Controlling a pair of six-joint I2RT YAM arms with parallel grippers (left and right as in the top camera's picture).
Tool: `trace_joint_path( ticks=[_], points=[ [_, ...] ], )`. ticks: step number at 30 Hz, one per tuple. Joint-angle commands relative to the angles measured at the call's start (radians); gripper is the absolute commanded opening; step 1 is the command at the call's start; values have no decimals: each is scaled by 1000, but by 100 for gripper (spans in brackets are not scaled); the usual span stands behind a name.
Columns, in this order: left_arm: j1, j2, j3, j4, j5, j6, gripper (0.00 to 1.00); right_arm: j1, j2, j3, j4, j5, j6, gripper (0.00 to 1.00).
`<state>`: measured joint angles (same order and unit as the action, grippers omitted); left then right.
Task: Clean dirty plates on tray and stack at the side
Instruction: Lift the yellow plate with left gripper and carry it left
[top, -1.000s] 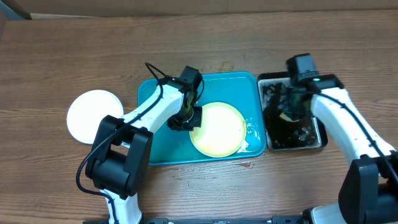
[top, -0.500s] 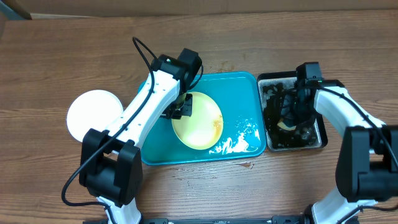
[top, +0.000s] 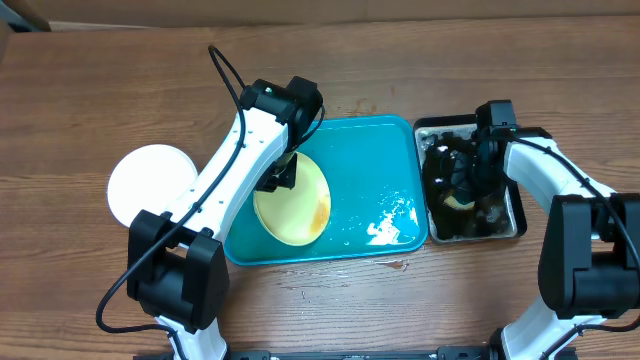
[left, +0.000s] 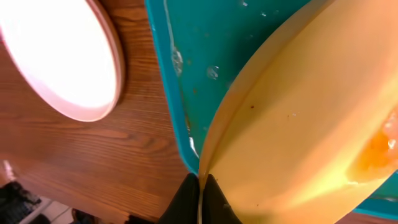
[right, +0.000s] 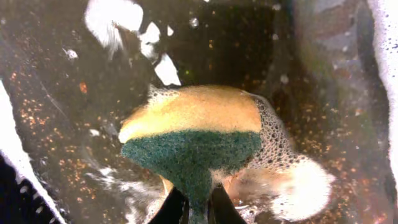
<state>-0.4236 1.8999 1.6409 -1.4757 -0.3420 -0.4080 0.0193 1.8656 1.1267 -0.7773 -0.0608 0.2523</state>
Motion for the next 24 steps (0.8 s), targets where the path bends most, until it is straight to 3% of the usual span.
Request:
trace_joint_path(
  ticks=[1,7,16,24],
  points=[
    [4,-23,29,-14,-128,-16,4,5,60,-14,12,-145,-86,4],
    [4,-23,93,-65,-218,-99,4,-9,40,41,-50,-185,-59,4],
    [-10,-24,138,-70,-198,-88,4,-15,-13,153,-169,-183,-98,4],
    [-57,-23,97,-44,-136,-79,4,-15,-8,-4,-6,-158,-96,4]
  ],
)
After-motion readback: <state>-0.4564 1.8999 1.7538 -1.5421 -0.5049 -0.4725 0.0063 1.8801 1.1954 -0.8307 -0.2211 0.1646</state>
